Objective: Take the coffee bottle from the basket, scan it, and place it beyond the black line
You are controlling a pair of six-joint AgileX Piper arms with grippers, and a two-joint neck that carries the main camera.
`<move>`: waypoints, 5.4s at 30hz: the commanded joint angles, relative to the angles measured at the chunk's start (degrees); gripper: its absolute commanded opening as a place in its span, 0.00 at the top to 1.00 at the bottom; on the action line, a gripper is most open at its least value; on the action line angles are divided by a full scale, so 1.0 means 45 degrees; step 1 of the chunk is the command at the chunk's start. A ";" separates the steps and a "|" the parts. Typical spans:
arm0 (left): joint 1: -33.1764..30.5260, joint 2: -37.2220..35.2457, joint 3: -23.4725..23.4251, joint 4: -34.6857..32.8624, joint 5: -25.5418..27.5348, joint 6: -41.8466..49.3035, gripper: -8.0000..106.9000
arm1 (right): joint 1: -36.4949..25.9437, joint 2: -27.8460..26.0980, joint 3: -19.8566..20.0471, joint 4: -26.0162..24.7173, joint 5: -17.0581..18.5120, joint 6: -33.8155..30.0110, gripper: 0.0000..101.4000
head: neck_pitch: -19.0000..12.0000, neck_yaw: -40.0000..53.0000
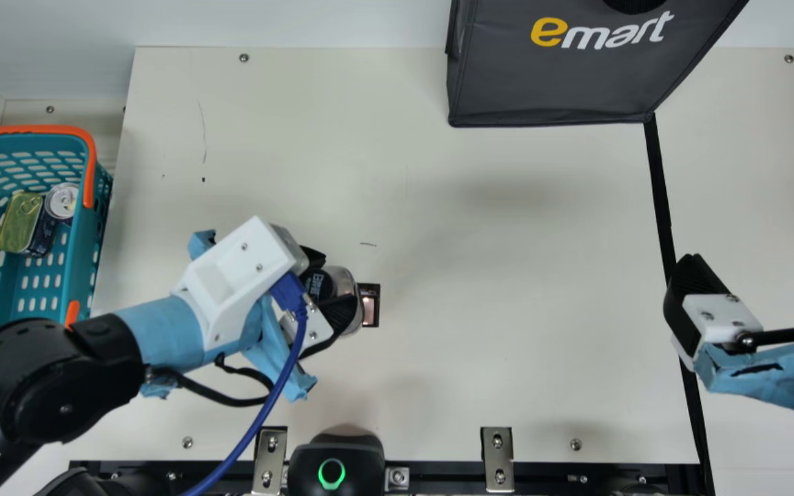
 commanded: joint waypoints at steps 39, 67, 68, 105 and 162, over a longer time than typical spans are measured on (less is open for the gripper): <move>-0.0190 -0.0394 0.0107 -0.0753 0.0284 0.1460 0.84 | 0.0000 0.0000 0.0000 0.0000 0.0000 0.0000 0.10 | -0.0330 0.0020; 0.0901 0.0114 -0.0546 -0.2294 0.1354 0.3900 0.84 | 0.0000 0.0000 0.0000 0.0000 -0.0015 0.0000 0.10 | -0.0330 0.0020; 0.0893 0.0117 -0.0551 -0.2286 0.1374 0.3879 0.84 | 0.0000 0.0000 0.0000 0.0000 -0.0015 0.0000 0.10 | -0.0330 0.0020; -0.0631 0.0160 0.0341 -0.1301 0.0434 0.1734 0.84 | 0.0000 0.0000 0.0000 0.0000 -0.0013 0.0000 0.10 | -0.0330 0.0020; -0.0661 0.7169 -0.5847 -0.1849 -0.1013 0.2714 0.84 | 0.0000 0.0000 0.0000 0.0000 -0.0041 0.0000 0.10 | -0.0330 0.0020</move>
